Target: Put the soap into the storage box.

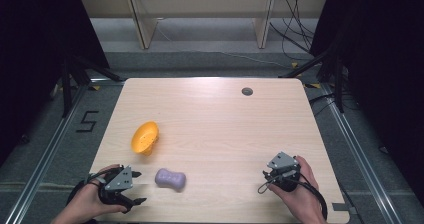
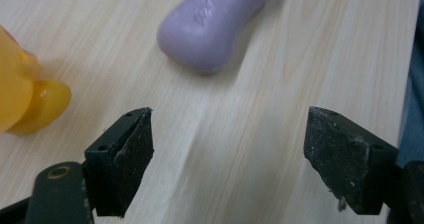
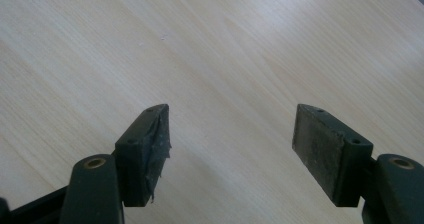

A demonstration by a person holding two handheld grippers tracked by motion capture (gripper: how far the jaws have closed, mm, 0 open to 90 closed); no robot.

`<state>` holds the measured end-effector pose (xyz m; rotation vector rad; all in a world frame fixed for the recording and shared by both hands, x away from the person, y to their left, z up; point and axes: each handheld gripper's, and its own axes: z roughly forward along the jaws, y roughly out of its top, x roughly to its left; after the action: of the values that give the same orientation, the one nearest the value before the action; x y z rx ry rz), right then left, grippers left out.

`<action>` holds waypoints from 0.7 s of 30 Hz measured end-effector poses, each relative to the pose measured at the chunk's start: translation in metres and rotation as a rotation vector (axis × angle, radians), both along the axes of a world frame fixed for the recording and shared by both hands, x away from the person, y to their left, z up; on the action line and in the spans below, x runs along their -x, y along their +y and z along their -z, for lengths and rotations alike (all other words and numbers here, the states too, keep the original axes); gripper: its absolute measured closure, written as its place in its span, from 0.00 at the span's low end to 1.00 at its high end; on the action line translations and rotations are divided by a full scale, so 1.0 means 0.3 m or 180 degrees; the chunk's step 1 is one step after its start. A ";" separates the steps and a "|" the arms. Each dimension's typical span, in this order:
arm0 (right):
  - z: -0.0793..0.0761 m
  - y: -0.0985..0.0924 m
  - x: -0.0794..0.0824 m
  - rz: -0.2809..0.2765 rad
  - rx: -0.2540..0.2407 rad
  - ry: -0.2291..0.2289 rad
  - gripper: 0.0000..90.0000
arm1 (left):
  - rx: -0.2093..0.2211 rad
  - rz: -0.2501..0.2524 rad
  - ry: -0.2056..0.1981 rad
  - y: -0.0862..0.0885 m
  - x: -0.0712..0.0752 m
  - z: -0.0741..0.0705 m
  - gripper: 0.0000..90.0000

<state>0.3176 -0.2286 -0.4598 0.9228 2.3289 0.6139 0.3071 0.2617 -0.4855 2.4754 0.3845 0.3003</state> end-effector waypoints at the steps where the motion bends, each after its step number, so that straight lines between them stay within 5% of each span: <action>1: 0.000 0.000 0.001 0.0009 0.0001 0.0003 0.36 | -0.0100 0.0034 -0.0001 -0.003 -0.003 -0.002 0.22; 2: -0.004 0.001 0.006 0.0065 0.0015 0.0016 0.36 | -0.0289 0.0004 -0.0079 -0.011 -0.002 -0.015 0.23; 7: -0.006 0.007 0.006 0.0012 0.0021 0.0023 0.36 | -0.0318 0.0126 -0.0074 -0.026 -0.014 -0.055 0.29; 15: -0.004 0.006 0.009 0.0030 0.0002 0.0040 0.36 | -0.0813 0.0536 -0.0016 -0.112 -0.067 -0.112 0.34; 21: -0.002 0.011 0.016 0.0100 -0.0004 0.0056 0.36 | -0.1002 0.0659 0.0075 -0.175 -0.109 -0.125 0.34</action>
<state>0.3128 -0.2252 -0.4590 0.9672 2.3255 0.5968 0.3398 0.2093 -0.4479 2.8008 0.0922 0.2617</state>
